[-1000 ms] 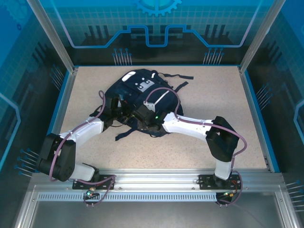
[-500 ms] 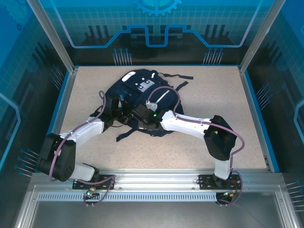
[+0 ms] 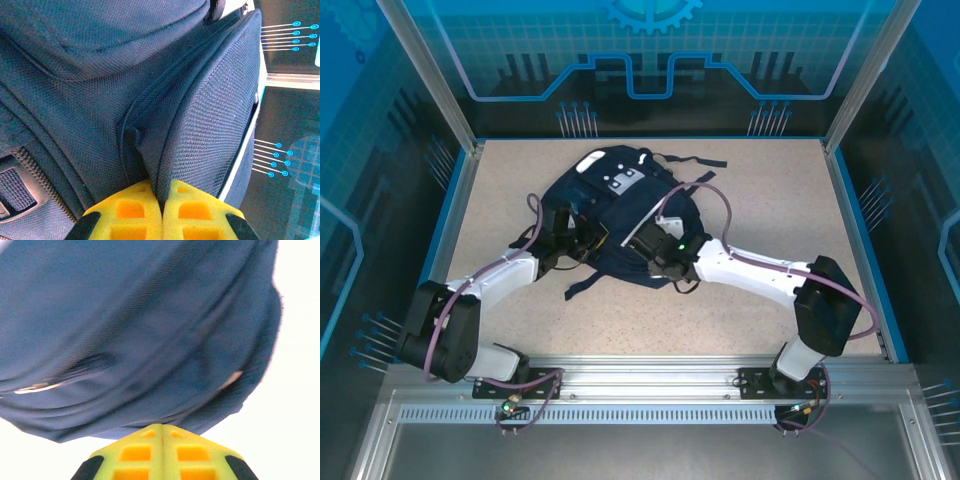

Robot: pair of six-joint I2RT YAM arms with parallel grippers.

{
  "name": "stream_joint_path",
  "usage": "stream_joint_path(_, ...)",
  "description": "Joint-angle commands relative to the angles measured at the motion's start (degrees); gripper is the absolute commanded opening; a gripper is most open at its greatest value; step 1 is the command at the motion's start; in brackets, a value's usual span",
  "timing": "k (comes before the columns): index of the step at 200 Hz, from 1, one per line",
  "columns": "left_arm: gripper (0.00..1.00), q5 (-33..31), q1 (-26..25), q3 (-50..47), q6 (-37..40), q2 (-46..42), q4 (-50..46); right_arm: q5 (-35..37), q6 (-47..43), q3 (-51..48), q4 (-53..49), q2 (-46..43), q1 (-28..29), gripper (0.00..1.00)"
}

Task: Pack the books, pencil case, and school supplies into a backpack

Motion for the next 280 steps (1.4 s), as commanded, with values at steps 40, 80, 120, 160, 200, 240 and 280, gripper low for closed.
stream_joint_path(40,0.0,-0.85,1.29,0.8,3.82,-3.69,-1.34,-10.83,-21.12,-3.32,12.3,-4.29,-5.24,0.0)
stream_joint_path(80,0.0,-0.2,1.66,1.45,4.86,-4.57,-3.25,-27.55,-33.31,-6.82,18.36,-4.95,-10.23,0.42)
stream_joint_path(120,0.0,1.48,1.69,3.14,4.32,-3.85,-2.61,-42.04,-39.95,-8.87,24.81,-2.19,-15.78,0.63)
stream_joint_path(160,0.0,2.36,1.66,4.86,4.8,-4.4,-3.94,-47.99,-42.1,-9.95,30.64,-0.85,-15.16,0.68)
stream_joint_path(200,0.0,3.14,1.67,5.4,4.54,-4.16,-3.95,-48.73,-43.56,-10.96,35.47,0.71,-14.44,0.72)
stream_joint_path(240,0.0,3.54,1.66,5.71,4.17,-3.96,-3.84,-48.27,-46.04,-10.42,35.72,1.99,-12.75,0.66)
stream_joint_path(280,0.0,3.59,1.68,5.71,4.06,-3.96,-3.67,-44.16,-46.46,-10.75,35.26,2.5,-11.51,0.49)
